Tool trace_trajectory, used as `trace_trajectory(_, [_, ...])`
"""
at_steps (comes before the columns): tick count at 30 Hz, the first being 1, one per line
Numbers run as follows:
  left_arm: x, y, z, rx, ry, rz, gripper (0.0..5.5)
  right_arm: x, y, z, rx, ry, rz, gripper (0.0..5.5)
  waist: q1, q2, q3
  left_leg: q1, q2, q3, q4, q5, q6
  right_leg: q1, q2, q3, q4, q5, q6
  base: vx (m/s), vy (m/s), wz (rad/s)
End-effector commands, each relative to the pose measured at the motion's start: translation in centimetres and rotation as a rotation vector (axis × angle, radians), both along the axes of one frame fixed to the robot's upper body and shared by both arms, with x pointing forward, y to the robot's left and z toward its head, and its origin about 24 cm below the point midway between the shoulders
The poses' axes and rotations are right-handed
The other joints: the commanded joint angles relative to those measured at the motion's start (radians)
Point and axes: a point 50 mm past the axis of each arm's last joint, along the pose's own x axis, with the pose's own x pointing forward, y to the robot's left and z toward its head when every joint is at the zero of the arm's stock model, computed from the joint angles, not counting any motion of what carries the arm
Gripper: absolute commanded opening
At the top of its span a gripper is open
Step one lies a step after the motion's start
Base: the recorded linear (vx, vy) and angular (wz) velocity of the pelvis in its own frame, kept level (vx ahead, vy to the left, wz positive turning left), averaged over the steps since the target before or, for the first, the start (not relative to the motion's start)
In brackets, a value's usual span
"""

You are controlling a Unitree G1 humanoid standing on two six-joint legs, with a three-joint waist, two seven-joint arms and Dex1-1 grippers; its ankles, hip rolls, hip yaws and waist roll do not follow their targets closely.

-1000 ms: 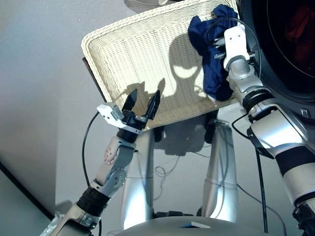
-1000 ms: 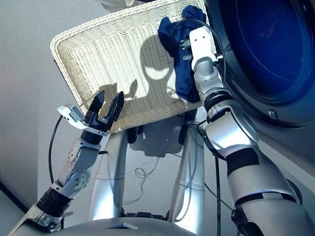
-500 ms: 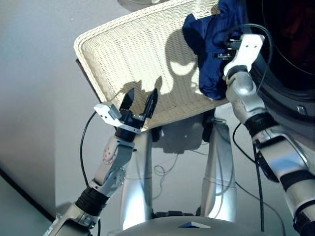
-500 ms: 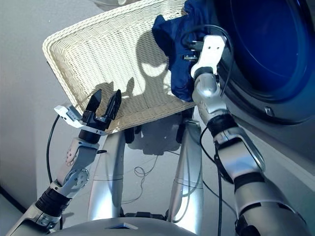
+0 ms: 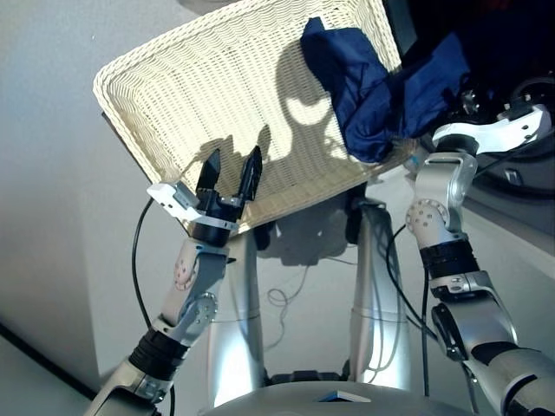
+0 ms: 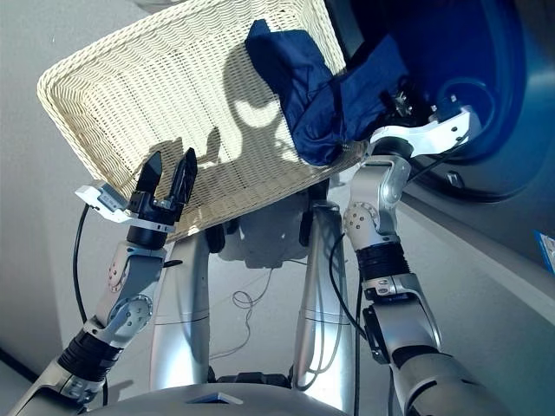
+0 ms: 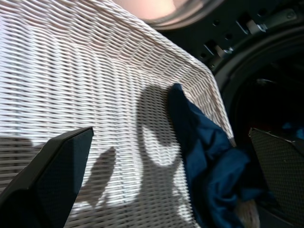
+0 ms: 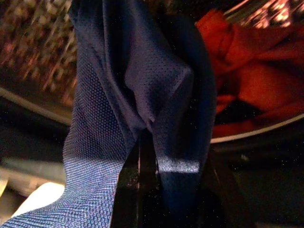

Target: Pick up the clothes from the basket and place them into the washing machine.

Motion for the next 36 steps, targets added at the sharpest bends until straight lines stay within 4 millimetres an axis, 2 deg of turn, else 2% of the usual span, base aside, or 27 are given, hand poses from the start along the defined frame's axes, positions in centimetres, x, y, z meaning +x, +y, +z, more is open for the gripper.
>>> trace_trajectory(1, [-1.5,0.3,0.6,-0.005,-0.057,-0.01,5.5,-1.7,-4.4,3.5,0.057,-0.139,-0.254,0.0,-0.006,0.027,-0.087,-0.016,0.012,0.03,-0.063,0.068,0.023,0.033,0.03,-0.021,-0.064,0.052,-0.065,0.0,0.0,0.0])
trace_trajectory(3, [-1.4,0.2,0.8,0.005,-0.058,-0.019,5.5,-0.6,-5.7,4.8,0.109,-0.099,-0.3,0.0,0.002,0.029,-0.094,-0.019,0.013,0.03,-0.063,0.066,0.021,0.031,0.029,-0.022,-0.062,0.051,-0.065,0.0,0.0,0.0])
trace_trajectory(7, [-1.5,0.1,0.9,0.027,-0.058,-0.031,5.5,0.7,-8.4,9.4,0.108,-0.013,-0.408,0.0,0.028,0.028,-0.107,-0.025,0.015,0.026,-0.056,0.063,0.017,0.024,0.024,-0.023,-0.056,0.054,-0.063,0.0,0.0,0.0])
trace_trajectory(9, [-1.6,-0.1,1.0,0.033,-0.058,-0.049,5.5,0.8,-10.1,11.2,0.184,0.013,-0.429,0.0,0.039,0.027,-0.112,-0.027,0.015,0.024,-0.056,0.063,0.013,0.023,0.022,-0.024,-0.055,0.055,-0.062,0.0,0.0,0.0])
trace_trajectory(13, [-1.8,-0.7,1.1,0.034,-0.049,-0.082,5.5,0.1,-12.6,13.1,0.283,0.045,-0.462,0.0,0.048,0.026,-0.116,-0.028,0.017,0.021,-0.058,0.066,0.007,0.024,0.021,-0.024,-0.054,0.052,-0.061,0.0,0.0,0.0])
trace_trajectory(18, [-2.0,-1.0,1.4,0.028,-0.059,-0.105,5.5,-2.6,-16.5,14.3,0.347,0.075,-0.581,0.0,0.053,0.03,-0.121,-0.03,0.013,0.017,-0.059,0.068,0.003,0.024,0.019,-0.025,-0.052,0.049,-0.061,0.0,0.0,0.0])
trace_trajectory(24, [-2.3,-0.7,1.5,0.017,-0.055,-0.103,5.5,-5.5,-19.6,14.9,0.358,0.105,-0.714,0.0,0.055,0.03,-0.123,-0.029,0.011,0.015,-0.06,0.068,0.001,0.022,0.018,-0.025,-0.048,0.048,-0.061,0.0,0.0,0.0])
trace_trajectory(27, [-2.3,-0.7,1.4,0.02,-0.052,-0.103,5.5,-5.4,-20.0,14.2,0.35,0.159,-0.734,0.0,0.052,0.032,-0.121,-0.025,0.011,0.017,-0.063,0.07,0.0,0.024,0.017,-0.026,-0.049,0.049,-0.061,0.0,0.0,0.0])
trace_trajectory(29, [-2.3,-0.8,1.4,0.027,-0.049,-0.106,5.5,-5.0,-20.5,12.8,0.298,0.299,-0.756,0.0,0.053,0.031,-0.119,-0.023,0.011,0.02,-0.065,0.071,0.0,0.027,0.016,-0.026,-0.052,0.051,-0.062,0.0,0.0,0.0])
trace_trajectory(30, [-2.3,-0.9,1.4,0.042,-0.051,-0.108,5.5,-4.7,-20.9,11.5,0.226,0.442,-0.769,0.47,0.056,0.029,-0.118,-0.024,0.013,0.022,-0.065,0.071,-0.001,0.028,0.014,-0.027,-0.054,0.054,-0.062,0.0,0.0,0.0])
trace_trajectory(31, [-2.3,-1.0,1.4,0.047,-0.059,-0.124,5.5,-3.5,-20.5,10.4,0.105,0.583,-0.736,5.5,0.06,0.027,-0.114,-0.025,0.016,0.024,-0.064,0.073,-0.002,0.03,0.014,-0.029,-0.057,0.056,-0.064,0.0,0.0,0.0])
trace_trajectory(34, [-2.4,-1.1,1.4,0.024,-0.06,-0.137,5.5,-3.0,-19.8,11.1,0.064,0.593,-0.721,5.5,0.057,0.029,-0.109,-0.023,0.016,0.023,-0.064,0.075,-0.002,0.034,0.019,-0.029,-0.06,0.059,-0.067,0.0,0.0,0.0])
trace_trajectory(35, [-2.4,-1.1,1.4,0.025,-0.059,-0.143,5.5,-2.8,-19.7,11.2,-0.051,0.681,-0.759,5.5,0.059,0.024,-0.107,-0.019,0.016,0.026,-0.067,0.076,-0.001,0.037,0.016,-0.03,-0.064,0.061,-0.068,0.0,0.0,0.0])
trace_trajectory(36, [-2.4,-1.2,1.4,0.022,-0.06,-0.142,5.5,-2.8,-19.6,11.4,-0.055,0.681,-0.761,5.5,0.058,0.028,-0.105,-0.018,0.016,0.026,-0.068,0.077,-0.001,0.039,0.016,-0.03,-0.065,0.062,-0.068,0.0,0.0,0.0])
